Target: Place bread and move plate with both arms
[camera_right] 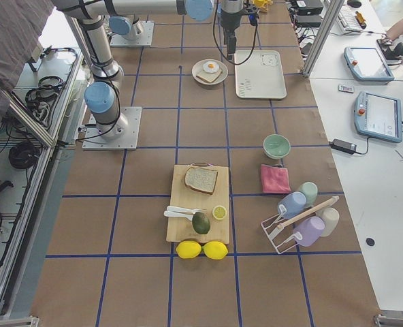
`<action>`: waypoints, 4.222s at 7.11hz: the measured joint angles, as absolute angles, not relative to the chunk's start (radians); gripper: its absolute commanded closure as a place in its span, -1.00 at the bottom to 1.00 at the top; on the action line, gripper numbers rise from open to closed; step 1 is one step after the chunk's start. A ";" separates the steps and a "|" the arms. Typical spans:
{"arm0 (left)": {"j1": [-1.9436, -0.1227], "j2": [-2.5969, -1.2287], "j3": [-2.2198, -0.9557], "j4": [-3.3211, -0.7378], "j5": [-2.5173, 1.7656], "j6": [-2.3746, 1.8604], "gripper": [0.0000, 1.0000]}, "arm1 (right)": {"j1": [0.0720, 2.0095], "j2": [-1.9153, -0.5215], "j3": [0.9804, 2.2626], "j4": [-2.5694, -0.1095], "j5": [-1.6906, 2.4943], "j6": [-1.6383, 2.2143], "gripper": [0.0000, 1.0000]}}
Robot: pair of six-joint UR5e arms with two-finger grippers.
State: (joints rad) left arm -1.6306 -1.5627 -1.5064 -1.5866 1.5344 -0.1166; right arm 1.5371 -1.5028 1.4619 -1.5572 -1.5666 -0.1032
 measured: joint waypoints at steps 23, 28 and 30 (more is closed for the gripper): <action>-1.631 -1.562 -1.506 -1.585 1.533 -0.115 -1.00 | 1.348 -1.491 1.560 -1.569 -1.618 -0.173 -1.00; -1.631 -1.562 -1.506 -1.585 1.532 -0.115 -1.00 | 0.962 -1.408 2.048 -2.196 -1.693 -0.505 -0.50; -1.631 -1.562 -1.506 -1.585 1.531 -0.115 -1.00 | 0.896 -1.346 2.077 -2.252 -1.709 -0.573 -0.04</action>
State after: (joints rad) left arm -1.6306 -1.5616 -1.5064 -1.5846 1.5314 -0.1151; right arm 0.8963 -1.3461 2.0773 -2.2521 -1.7087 -0.5730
